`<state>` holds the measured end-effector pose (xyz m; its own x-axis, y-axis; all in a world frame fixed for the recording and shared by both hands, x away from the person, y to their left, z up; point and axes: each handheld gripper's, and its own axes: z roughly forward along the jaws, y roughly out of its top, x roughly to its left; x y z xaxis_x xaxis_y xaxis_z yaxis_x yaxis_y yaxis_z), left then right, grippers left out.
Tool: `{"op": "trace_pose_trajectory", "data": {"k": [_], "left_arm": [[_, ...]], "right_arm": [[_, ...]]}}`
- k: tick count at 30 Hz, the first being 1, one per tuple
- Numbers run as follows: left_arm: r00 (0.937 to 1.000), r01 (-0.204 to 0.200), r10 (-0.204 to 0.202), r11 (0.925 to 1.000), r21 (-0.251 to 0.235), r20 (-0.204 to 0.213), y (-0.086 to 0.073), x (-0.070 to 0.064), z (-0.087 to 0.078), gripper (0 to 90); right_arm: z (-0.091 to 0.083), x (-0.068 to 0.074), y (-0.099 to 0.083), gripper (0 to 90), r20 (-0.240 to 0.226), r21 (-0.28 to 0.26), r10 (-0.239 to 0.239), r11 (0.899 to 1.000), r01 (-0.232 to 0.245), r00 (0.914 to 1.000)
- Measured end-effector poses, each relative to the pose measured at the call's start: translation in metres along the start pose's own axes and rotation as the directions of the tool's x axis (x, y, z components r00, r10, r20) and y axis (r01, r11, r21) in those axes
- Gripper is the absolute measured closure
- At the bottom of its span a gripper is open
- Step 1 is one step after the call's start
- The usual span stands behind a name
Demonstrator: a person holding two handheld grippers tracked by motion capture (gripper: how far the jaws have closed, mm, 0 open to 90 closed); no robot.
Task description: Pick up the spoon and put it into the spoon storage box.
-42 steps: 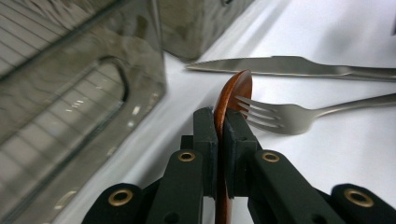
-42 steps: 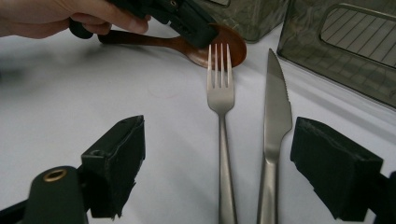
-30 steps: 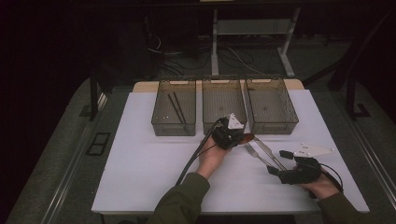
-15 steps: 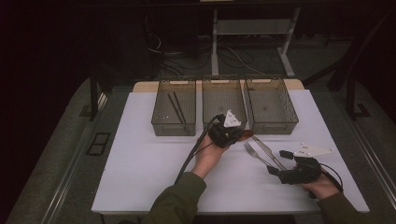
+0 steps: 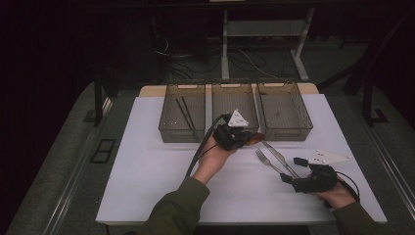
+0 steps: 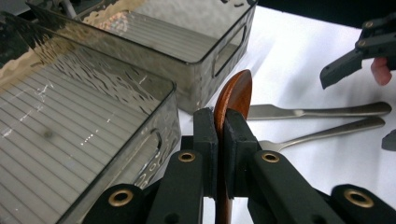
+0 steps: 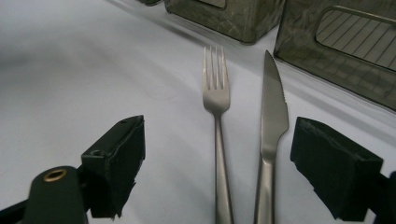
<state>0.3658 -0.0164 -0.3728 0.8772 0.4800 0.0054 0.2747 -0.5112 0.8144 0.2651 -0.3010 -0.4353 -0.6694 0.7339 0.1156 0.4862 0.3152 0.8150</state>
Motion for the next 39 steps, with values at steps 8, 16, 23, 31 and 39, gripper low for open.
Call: {"op": "trace_pose_trajectory", "data": {"k": [8,16,23,31,39], "left_arm": [[0.9999,0.000,0.000,1.0000,0.002,-0.012,0.016,0.012,-0.003,84.6],[0.9986,-0.006,0.005,1.0000,-0.002,-0.052,0.036,0.032,-0.002,84.6],[0.9967,-0.019,0.018,0.9998,-0.006,-0.080,0.050,0.048,0.005,84.6],[0.9909,-0.015,0.016,0.9999,0.007,-0.134,0.058,0.067,0.018,84.5],[0.9810,0.017,-0.008,0.9989,0.043,-0.194,0.061,0.084,0.037,84.5]], "right_arm": [[0.000,0.000,0.000,18.2,-0.001,-0.001,-0.001,1.000,0.001,1.0000],[-0.001,0.000,0.000,18.2,-0.004,-0.004,0.002,1.000,-0.002,1.0000],[-0.002,0.000,0.001,18.2,-0.005,-0.005,0.003,1.000,-0.003,1.0000],[-0.003,0.000,0.001,18.2,-0.010,-0.012,0.008,1.000,-0.008,0.9999],[-0.003,0.000,0.001,18.2,-0.014,-0.018,0.007,1.000,-0.008,0.9999]]}}
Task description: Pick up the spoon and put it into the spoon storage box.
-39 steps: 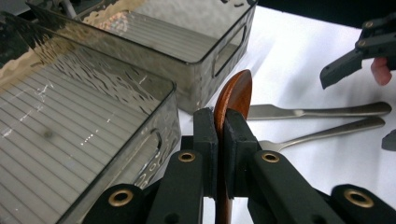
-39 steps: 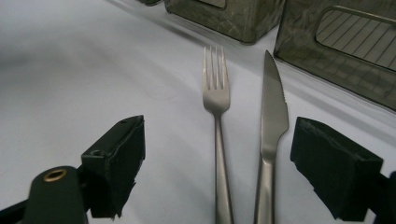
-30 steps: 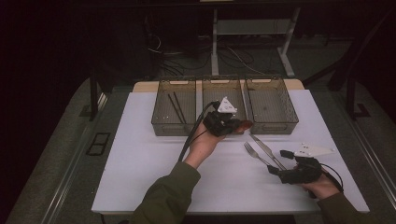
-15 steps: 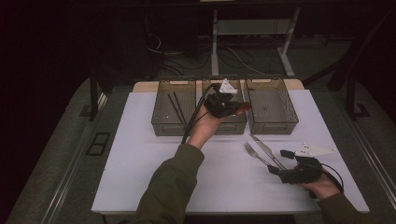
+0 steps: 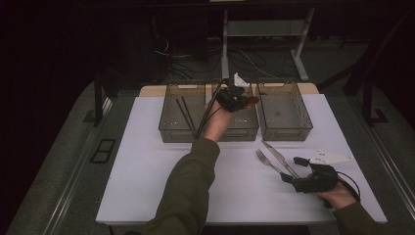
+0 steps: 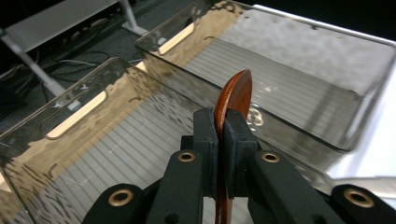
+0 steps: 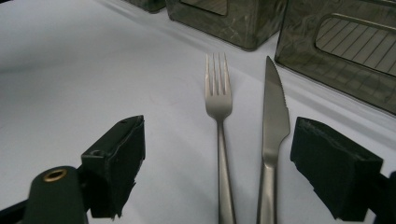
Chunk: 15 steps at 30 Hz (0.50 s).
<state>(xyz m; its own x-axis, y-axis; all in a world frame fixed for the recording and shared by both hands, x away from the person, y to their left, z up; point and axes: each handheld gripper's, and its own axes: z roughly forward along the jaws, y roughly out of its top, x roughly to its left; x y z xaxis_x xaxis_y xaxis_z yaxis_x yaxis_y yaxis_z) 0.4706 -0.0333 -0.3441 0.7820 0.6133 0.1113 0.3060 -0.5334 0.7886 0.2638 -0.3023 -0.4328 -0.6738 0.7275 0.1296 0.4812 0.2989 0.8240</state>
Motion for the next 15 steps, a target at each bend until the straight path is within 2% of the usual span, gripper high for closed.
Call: {"op": "trace_pose_trajectory", "data": {"k": [5,8,9,12,15], "left_arm": [[0.9989,0.030,-0.028,0.9987,0.040,-0.039,0.000,0.004,0.016,84.5],[0.9977,0.054,-0.052,0.9974,0.049,-0.044,-0.002,0.005,0.024,84.5],[0.9973,0.056,-0.053,0.9971,0.051,-0.050,-0.003,0.005,0.026,84.4],[0.9966,0.056,-0.049,0.9937,0.098,-0.065,-0.005,0.004,0.031,84.3],[0.9960,0.064,-0.057,0.9917,0.112,-0.070,-0.007,0.004,0.034,84.1]], "right_arm": [[0.000,0.000,0.000,18.2,-0.004,-0.003,-0.002,1.000,0.002,1.0000],[0.000,-0.001,0.000,18.2,-0.004,-0.007,-0.002,1.000,0.002,1.0000],[0.000,-0.001,0.000,18.2,-0.005,-0.009,-0.003,1.000,0.003,1.0000],[0.000,0.000,0.000,18.2,-0.005,-0.011,-0.004,1.000,0.004,1.0000],[-0.001,0.000,0.000,18.2,-0.006,-0.011,-0.001,1.000,0.001,1.0000]]}}
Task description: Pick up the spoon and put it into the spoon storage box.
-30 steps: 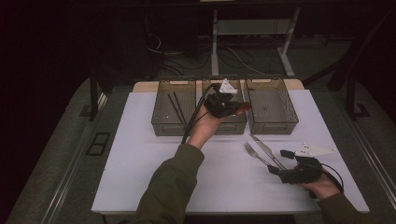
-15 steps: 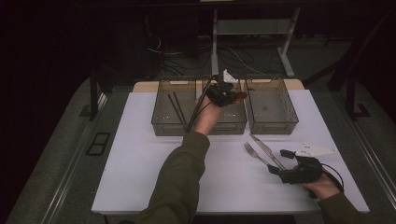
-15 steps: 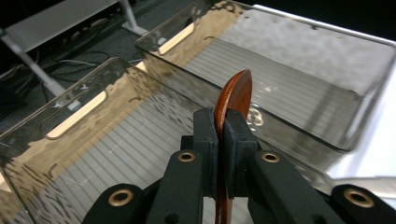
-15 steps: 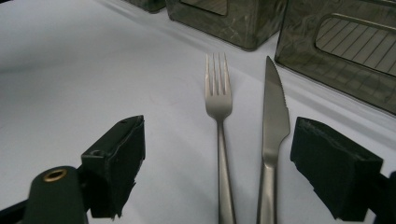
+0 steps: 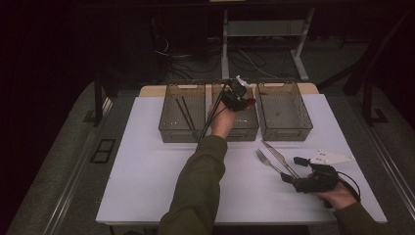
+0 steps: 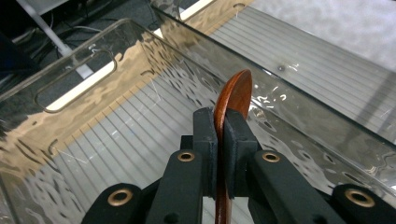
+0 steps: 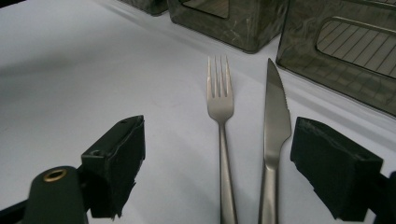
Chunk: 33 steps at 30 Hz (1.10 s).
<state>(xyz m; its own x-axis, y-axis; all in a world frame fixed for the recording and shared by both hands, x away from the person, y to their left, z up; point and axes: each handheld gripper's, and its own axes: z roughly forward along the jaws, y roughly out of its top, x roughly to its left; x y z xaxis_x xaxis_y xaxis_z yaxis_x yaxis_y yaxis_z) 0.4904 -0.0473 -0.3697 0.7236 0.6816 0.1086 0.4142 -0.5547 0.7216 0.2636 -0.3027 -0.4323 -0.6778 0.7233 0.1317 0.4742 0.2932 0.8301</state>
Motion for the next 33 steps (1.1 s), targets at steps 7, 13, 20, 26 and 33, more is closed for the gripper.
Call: {"op": "trace_pose_trajectory", "data": {"k": [7,13,20,26,33], "left_arm": [[0.9999,-0.004,0.004,0.9998,-0.017,0.011,0.001,-0.002,-0.001,74.3],[0.9990,-0.005,0.007,0.9981,-0.062,0.044,0.004,-0.005,-0.009,67.6],[0.9915,-0.002,0.014,0.9955,-0.095,0.129,0.005,-0.011,-0.028,57.3],[0.9803,-0.004,0.029,0.9914,-0.131,0.195,-0.003,-0.017,-0.043,48.9],[0.9691,-0.013,0.053,0.9861,-0.166,0.241,-0.021,-0.022,-0.063,43.1]], "right_arm": [[0.000,0.000,0.000,18.2,-0.001,0.001,-0.001,1.000,0.001,1.0000],[0.000,0.000,0.000,18.2,0.000,0.001,-0.004,1.000,0.004,1.0000],[0.002,-0.001,0.000,18.2,0.003,0.009,0.003,1.000,-0.003,1.0000],[0.002,-0.002,0.001,18.2,0.008,0.012,0.008,1.000,-0.008,0.9999],[0.002,-0.002,0.000,18.2,0.014,0.015,0.009,1.000,-0.009,0.9999]]}}
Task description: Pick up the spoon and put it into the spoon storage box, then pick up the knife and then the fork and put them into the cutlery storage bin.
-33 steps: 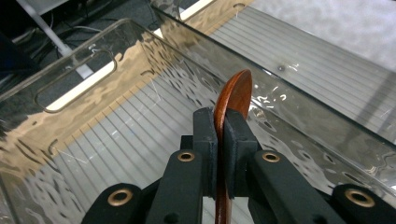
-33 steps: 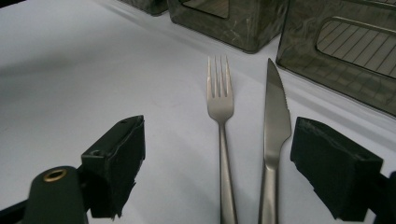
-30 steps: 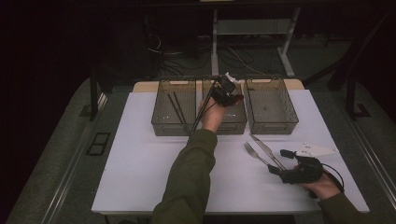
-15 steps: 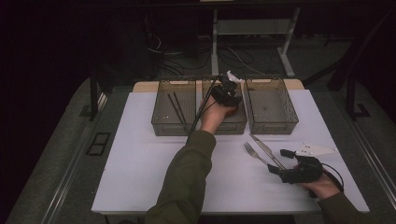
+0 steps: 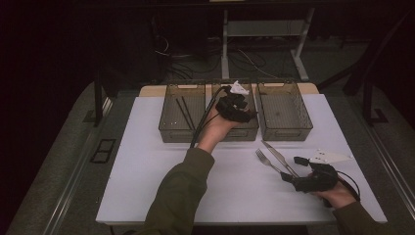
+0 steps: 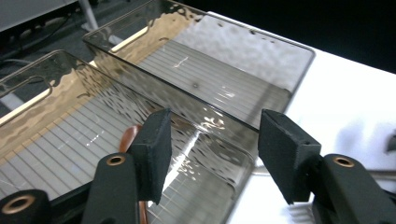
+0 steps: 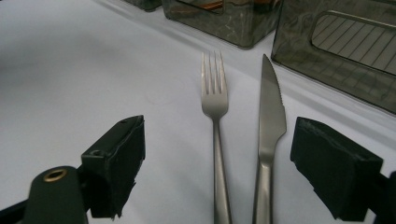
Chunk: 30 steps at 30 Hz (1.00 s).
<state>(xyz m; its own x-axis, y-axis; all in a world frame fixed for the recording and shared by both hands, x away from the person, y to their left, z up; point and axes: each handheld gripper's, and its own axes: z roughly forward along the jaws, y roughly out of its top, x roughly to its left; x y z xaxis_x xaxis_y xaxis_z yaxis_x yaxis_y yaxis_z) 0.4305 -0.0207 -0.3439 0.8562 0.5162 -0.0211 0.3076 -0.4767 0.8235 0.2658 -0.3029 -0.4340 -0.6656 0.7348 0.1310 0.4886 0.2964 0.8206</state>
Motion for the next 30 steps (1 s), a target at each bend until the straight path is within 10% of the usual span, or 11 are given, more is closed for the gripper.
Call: {"op": "trace_pose_trajectory", "data": {"k": [30], "left_arm": [[0.9996,0.023,-0.021,0.9953,-0.094,0.017,-0.098,-0.027,-0.082,22.9]], "right_arm": [[0.000,-0.001,-0.001,18.2,0.008,0.005,0.008,1.000,-0.008,0.9999]]}}
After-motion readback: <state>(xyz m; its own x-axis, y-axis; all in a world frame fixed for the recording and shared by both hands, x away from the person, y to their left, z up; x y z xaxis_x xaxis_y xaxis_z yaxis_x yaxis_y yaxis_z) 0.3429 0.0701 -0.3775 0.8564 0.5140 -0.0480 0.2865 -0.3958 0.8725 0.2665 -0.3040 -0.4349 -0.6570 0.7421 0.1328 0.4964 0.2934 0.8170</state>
